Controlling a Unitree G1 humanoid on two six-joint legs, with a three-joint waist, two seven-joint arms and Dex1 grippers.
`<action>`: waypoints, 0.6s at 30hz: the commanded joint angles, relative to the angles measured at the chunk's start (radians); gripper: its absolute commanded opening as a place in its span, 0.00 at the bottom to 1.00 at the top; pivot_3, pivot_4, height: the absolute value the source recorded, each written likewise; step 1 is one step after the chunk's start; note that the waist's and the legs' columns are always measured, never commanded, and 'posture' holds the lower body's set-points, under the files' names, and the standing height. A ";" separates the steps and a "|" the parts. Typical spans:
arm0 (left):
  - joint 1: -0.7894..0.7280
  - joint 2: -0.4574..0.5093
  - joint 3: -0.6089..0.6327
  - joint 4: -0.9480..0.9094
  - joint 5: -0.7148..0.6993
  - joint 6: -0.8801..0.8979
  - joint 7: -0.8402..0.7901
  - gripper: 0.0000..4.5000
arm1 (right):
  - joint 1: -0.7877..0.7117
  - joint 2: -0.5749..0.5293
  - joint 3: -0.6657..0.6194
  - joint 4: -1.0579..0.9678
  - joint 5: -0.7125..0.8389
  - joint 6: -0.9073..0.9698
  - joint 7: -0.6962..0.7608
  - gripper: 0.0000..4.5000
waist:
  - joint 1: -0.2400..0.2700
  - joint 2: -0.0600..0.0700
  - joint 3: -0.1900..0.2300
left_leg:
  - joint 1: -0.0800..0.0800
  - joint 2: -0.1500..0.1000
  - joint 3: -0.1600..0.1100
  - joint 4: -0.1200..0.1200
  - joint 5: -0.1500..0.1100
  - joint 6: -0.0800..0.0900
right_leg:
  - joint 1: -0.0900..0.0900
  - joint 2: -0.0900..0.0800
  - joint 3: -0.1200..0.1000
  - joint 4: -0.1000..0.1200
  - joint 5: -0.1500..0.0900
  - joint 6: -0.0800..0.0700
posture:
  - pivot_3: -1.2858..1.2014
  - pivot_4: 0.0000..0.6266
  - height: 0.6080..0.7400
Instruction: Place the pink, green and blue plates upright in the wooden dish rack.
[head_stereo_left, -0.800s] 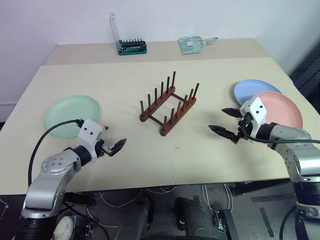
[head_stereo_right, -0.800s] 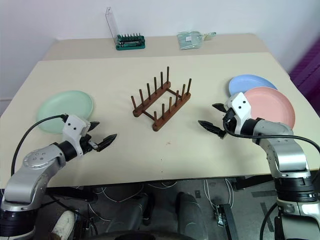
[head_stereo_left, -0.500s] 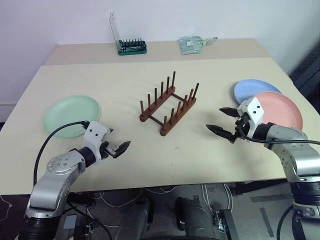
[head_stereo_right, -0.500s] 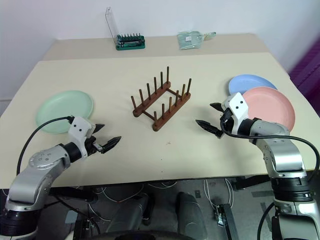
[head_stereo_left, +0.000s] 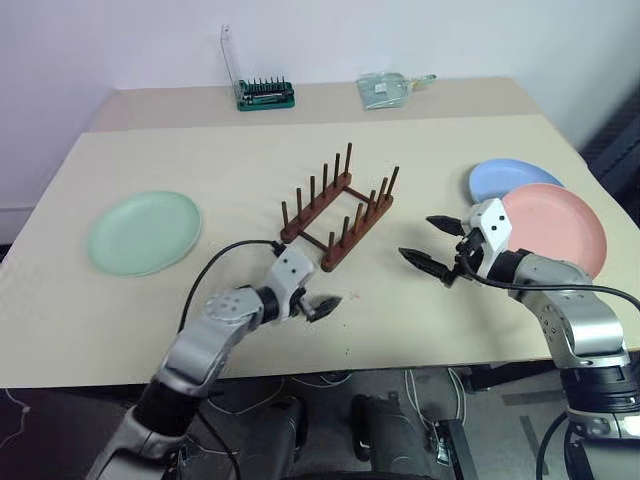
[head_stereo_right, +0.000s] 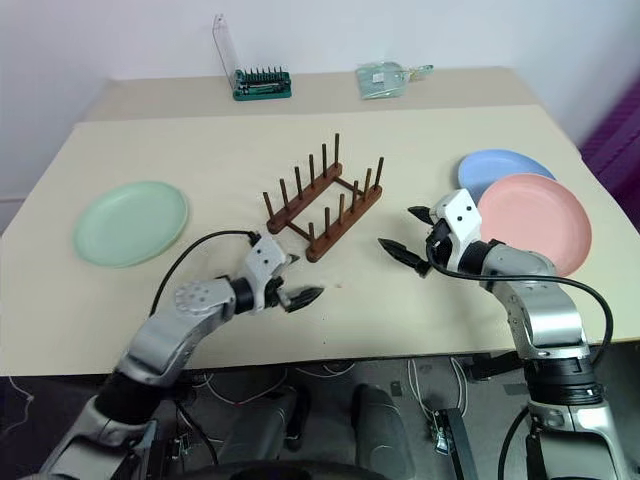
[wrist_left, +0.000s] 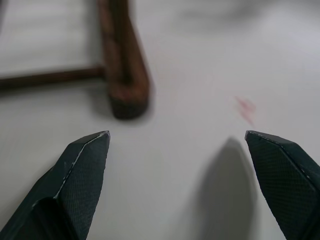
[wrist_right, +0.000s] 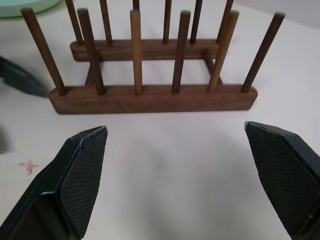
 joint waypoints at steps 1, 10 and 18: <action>-0.019 -0.039 -0.005 0.093 0.071 -0.055 0.077 0.99 | 0.012 -0.011 -0.020 -0.043 -0.005 -0.017 -0.008 0.99 | 0.000 0.000 0.000 | 0.000 0.000 0.000 0.000 0.000 0.000 | 0.000 0.000 0.000 0.000 0.000 0.000 | 0.52 0.24 0.93; -0.035 -0.092 -0.002 0.192 0.089 -0.161 0.062 0.82 | 0.029 -0.015 -0.024 -0.063 -0.004 -0.016 -0.015 1.00 | 0.000 0.001 -0.001 | 0.000 0.000 0.000 0.002 0.000 0.000 | 0.002 0.000 -0.001 0.000 0.000 0.001 | 0.52 0.24 0.93; -0.089 -0.055 -0.025 0.273 0.125 -0.280 -0.020 0.17 | 0.109 -0.047 -0.041 -0.129 -0.010 -0.001 -0.016 1.00 | 0.000 0.001 -0.001 | 0.000 0.000 -0.001 0.004 0.000 0.000 | 0.003 0.000 -0.001 0.000 0.000 0.001 | 0.52 0.24 0.93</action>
